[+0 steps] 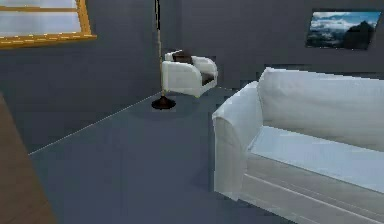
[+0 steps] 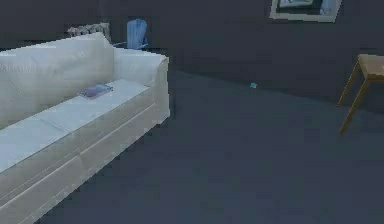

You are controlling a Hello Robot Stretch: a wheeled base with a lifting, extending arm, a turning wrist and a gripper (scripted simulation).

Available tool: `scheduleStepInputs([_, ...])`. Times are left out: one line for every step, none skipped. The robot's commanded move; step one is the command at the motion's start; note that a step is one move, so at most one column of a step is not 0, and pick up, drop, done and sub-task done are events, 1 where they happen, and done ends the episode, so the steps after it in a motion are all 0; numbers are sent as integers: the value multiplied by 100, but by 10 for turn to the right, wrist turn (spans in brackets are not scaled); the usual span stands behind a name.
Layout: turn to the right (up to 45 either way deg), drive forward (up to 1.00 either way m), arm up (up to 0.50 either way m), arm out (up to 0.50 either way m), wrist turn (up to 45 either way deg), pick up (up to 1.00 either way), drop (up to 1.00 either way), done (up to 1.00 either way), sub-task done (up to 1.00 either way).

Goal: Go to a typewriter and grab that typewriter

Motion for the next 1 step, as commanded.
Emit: scheduleStepInputs([-30, 0, 0, 0, 0, 0, 0, 0, 0])
